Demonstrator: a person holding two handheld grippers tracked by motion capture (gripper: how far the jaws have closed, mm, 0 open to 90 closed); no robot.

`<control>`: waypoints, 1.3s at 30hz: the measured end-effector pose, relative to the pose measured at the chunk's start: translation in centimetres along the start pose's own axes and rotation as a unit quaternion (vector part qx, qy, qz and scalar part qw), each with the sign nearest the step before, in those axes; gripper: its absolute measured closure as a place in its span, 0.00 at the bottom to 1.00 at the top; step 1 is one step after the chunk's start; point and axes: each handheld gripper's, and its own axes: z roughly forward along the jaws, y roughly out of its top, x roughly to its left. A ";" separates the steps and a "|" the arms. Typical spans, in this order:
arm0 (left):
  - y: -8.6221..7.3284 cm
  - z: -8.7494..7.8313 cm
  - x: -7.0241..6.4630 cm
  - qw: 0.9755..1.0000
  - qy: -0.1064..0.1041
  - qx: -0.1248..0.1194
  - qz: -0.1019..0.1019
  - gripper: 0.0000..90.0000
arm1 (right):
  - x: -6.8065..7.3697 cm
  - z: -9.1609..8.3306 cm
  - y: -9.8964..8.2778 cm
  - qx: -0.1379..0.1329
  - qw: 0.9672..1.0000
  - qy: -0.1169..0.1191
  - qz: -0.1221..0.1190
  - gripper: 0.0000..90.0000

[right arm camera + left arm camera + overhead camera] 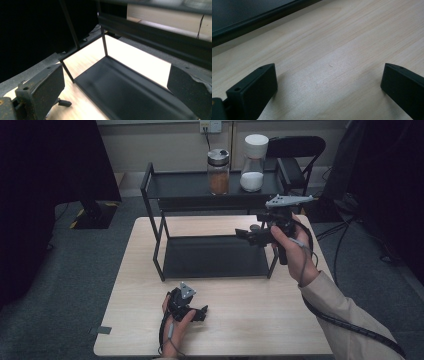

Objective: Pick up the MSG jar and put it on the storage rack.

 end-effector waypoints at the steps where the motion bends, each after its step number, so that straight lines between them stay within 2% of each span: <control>1: 0.0 0.0 0.0 1.000 0.000 0.000 0.000 0.00 | -0.1 0.2 -0.4 0.000 1.000 0.003 0.004 0.00; 8: 0.0 0.0 0.0 1.000 0.001 0.000 0.000 0.00 | -0.6 0.9 -2.9 0.009 1.000 0.007 0.008 0.00; 16: 0.0 0.0 0.0 1.000 0.001 0.000 0.000 0.00 | -0.8 1.0 -5.2 -0.002 1.000 0.015 0.018 0.00; 23: 0.0 0.0 0.0 1.000 0.001 0.000 0.000 0.00 | -0.6 1.6 -6.9 0.015 1.000 0.020 0.011 0.00; 26: 0.0 0.0 0.0 1.000 0.001 0.000 0.000 0.00 | -0.8 2.0 -8.3 0.019 0.999 0.025 0.015 0.00; 34: 0.0 0.0 0.0 1.000 0.001 0.000 0.000 0.00 | -1.2 3.0 -10.8 0.041 0.998 0.033 0.020 0.00; 39: 0.0 0.0 0.0 1.000 0.001 0.000 0.000 0.00 | -1.1 3.5 -12.2 0.053 0.998 0.031 0.012 0.00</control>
